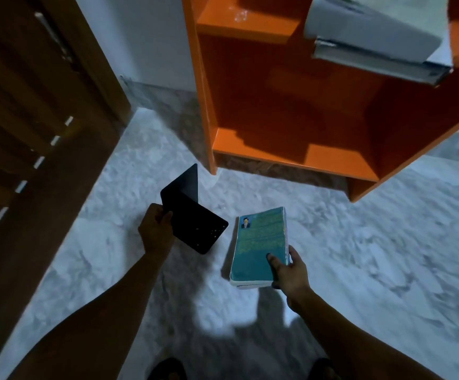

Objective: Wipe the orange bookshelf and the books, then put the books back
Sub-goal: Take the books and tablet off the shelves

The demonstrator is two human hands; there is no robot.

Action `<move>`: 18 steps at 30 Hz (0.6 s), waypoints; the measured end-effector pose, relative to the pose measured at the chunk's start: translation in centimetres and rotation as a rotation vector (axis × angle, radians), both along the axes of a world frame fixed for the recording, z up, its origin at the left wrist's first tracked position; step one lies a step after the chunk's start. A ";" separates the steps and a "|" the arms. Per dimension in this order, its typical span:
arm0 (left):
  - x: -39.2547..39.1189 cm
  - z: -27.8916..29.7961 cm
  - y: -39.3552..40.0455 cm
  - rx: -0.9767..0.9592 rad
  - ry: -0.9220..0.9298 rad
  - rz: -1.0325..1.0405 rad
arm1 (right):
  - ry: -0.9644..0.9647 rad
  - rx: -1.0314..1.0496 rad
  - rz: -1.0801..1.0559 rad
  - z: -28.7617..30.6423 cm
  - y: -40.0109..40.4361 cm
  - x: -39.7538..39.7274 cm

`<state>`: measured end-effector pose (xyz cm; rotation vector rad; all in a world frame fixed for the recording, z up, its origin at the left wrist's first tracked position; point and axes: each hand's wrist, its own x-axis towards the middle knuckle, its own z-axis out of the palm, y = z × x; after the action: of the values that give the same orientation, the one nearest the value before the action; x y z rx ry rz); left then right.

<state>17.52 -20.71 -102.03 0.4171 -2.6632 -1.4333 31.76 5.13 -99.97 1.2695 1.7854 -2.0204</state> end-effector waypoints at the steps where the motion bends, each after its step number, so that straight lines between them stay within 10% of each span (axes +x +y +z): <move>1: -0.6 -1.3 0.1 -0.010 0.029 -0.016 | 0.023 -0.004 -0.006 -1.6 0.1 -0.2; 8: -2.5 -6.4 0.7 0.131 0.030 0.040 | 0.078 0.125 -0.007 -9.9 -0.4 0.0; 18: -0.4 -6.4 -1.9 0.155 -0.169 -0.111 | -0.385 0.399 0.293 -11.0 1.7 -1.8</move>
<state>17.16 -22.62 -108.40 0.4262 -2.7547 -1.7173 29.99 6.83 -110.97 1.2875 2.0827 -1.2103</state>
